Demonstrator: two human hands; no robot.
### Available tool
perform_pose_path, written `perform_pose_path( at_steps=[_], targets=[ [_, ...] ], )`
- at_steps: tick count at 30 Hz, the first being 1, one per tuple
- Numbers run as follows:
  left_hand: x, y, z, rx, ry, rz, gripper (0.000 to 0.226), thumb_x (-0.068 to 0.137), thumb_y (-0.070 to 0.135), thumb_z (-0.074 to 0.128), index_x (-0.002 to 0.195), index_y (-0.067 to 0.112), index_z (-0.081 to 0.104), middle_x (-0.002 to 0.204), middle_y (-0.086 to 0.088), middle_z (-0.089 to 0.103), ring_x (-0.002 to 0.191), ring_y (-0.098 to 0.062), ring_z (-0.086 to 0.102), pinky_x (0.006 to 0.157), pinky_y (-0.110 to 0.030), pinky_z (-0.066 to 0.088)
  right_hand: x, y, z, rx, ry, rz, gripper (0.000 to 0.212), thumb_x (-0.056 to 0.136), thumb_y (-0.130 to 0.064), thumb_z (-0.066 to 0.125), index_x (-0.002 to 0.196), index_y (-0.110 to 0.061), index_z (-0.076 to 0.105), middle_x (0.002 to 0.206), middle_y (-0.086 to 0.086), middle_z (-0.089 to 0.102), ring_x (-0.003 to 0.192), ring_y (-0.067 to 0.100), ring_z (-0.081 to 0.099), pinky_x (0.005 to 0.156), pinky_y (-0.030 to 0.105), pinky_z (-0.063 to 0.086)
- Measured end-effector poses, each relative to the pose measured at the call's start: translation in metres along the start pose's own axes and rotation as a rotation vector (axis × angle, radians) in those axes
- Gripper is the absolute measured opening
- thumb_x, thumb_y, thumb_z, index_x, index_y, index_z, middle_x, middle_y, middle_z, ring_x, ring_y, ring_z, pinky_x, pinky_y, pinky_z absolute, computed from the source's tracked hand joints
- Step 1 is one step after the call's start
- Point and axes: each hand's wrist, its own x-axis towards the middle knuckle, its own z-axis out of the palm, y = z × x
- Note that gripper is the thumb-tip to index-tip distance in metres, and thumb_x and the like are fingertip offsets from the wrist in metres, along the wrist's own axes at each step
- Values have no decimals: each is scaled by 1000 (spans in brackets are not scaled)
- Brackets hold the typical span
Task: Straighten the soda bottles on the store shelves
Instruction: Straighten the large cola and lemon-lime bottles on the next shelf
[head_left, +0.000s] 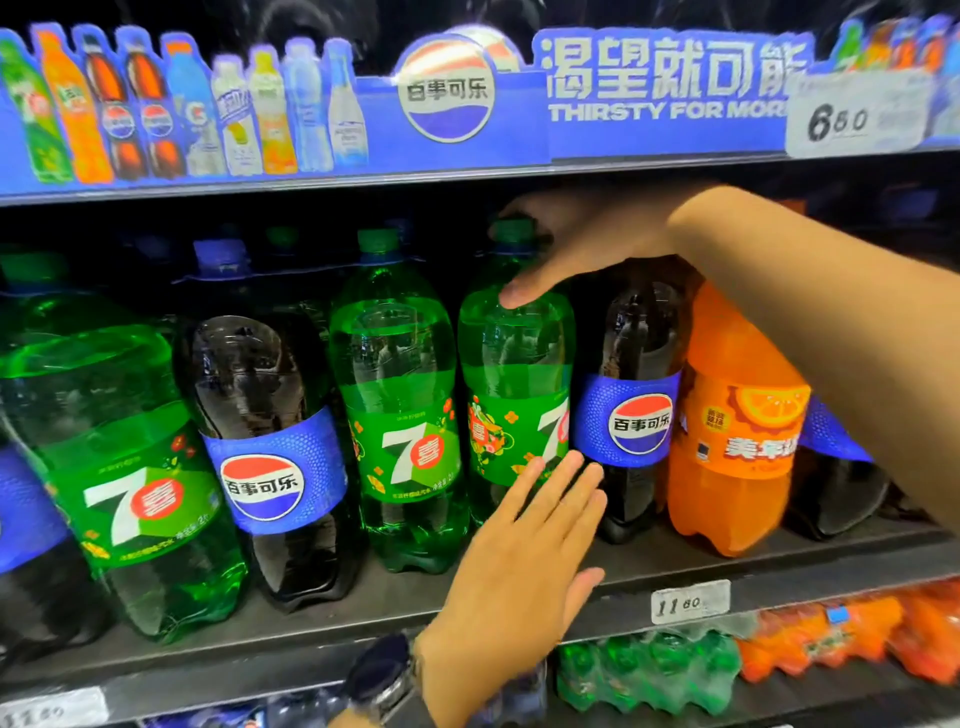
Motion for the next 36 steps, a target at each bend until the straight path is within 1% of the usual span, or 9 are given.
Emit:
perform_pose_path(
  at_steps=[4,8,13,17,19,22,25,31,36],
  targets=[
    [2,-9,4,91,-88,-1,69,96,54,36,143,5,40,155,-13,25,147,-30,12,119,-49,11,5,0,1,-15,24,13,85,54,-72,73,123,-28,51,116,-10,59,106,13,56,93,31,46],
    [-19,-19,11,82,-72,34,69,98,53,33,147,5,32,159,-11,15,148,-28,5,116,-51,9,8,-4,8,-117,82,17,111,49,-90,56,138,-25,41,139,-8,48,123,15,47,103,32,38],
    [-18,-21,7,72,-5,31,70,97,53,36,149,5,28,160,-11,6,148,-28,2,116,-52,10,-2,-1,3,3,23,-49,86,58,-71,72,129,-31,47,124,-13,54,112,11,51,94,26,40],
    [-20,-24,10,65,-12,-7,73,97,53,38,149,5,25,160,-12,5,148,-29,2,116,-52,11,0,1,6,-56,96,24,101,49,-84,64,131,-27,46,127,-8,54,104,12,53,79,21,37],
    [-26,-27,13,59,-26,-2,72,97,52,38,150,5,25,160,-11,5,148,-29,2,115,-52,11,2,3,9,-101,151,36,114,49,-87,61,140,-22,39,137,-4,49,114,16,50,81,22,32],
    [-32,-28,11,70,-33,32,70,98,51,37,150,6,23,160,-13,4,148,-30,1,115,-53,11,-3,4,11,-62,170,11,108,54,-84,62,139,-21,40,138,-4,49,104,10,46,81,20,31],
    [-29,-27,-6,24,3,32,65,98,47,40,148,8,31,160,-14,10,148,-31,4,115,-50,14,-10,2,15,-60,135,-4,110,60,-85,55,145,-21,30,148,-3,39,127,15,43,95,22,32],
    [-9,-87,-86,12,415,-197,55,88,27,59,135,0,48,146,-19,39,138,-39,30,114,-54,23,-40,31,-7,-353,373,48,64,89,-62,42,135,-17,44,134,10,50,121,30,46,99,35,38],
    [14,-148,-136,68,283,-499,90,78,46,68,148,5,27,151,-23,28,134,-42,30,109,-51,31,-47,51,-16,-384,270,91,36,94,-49,46,101,-14,52,102,9,54,103,31,52,80,32,37]
  ],
)
